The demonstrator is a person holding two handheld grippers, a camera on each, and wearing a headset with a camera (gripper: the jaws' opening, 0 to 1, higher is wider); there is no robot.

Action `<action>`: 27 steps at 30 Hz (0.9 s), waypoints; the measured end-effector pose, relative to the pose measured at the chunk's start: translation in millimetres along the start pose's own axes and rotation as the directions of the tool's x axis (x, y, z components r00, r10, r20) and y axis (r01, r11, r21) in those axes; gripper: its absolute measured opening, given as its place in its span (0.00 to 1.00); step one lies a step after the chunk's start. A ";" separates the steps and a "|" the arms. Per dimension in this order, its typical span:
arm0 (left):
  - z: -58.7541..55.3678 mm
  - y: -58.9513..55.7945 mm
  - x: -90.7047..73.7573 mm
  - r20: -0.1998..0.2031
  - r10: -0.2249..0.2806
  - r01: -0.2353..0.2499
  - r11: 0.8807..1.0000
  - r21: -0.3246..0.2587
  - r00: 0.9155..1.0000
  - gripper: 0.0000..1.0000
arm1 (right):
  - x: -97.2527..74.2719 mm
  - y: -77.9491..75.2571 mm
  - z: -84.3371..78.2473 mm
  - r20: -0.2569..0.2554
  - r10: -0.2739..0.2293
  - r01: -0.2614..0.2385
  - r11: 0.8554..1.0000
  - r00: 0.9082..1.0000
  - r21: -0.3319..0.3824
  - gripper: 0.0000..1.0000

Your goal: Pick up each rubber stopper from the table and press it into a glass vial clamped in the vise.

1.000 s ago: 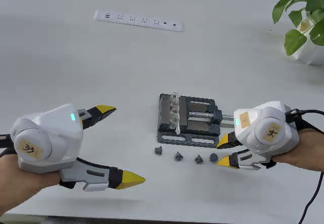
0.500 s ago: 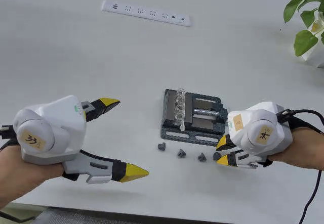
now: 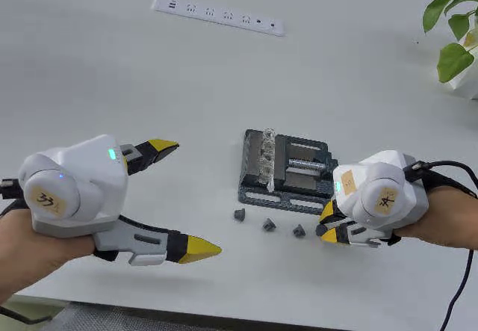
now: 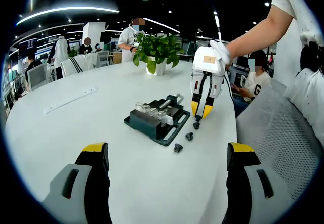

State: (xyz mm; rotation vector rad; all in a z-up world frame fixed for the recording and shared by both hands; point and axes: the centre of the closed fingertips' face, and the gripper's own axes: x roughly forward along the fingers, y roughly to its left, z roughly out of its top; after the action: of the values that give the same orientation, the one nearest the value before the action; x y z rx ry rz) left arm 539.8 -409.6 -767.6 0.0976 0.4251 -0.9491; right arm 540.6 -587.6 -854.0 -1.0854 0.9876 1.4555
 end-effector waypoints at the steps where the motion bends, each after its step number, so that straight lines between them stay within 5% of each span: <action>1: 0.5 -0.4 0.1 0.001 0.000 0.000 1.000 0.000 1.000 0.97 | 0.2 -0.1 -0.3 -0.002 0.001 -0.001 1.000 1.000 -0.001 0.08; 20: 0.1 -1.0 0.5 0.000 -0.004 0.004 1.000 0.003 1.000 0.96 | 0.5 -1.2 -1.1 -0.020 0.003 -0.004 1.000 1.000 -0.013 0.07; 27: -0.8 -0.7 1.5 -0.005 -0.015 0.015 1.000 0.013 1.000 0.96 | -14.6 -4.6 7.2 0.007 -0.006 0.006 1.000 1.000 0.015 0.07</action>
State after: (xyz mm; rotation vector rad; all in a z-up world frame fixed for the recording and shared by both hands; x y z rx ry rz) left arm 539.8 -411.0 -768.9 0.1088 0.4242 -0.9663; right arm 545.3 -583.6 -838.2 -1.0711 0.9878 1.4437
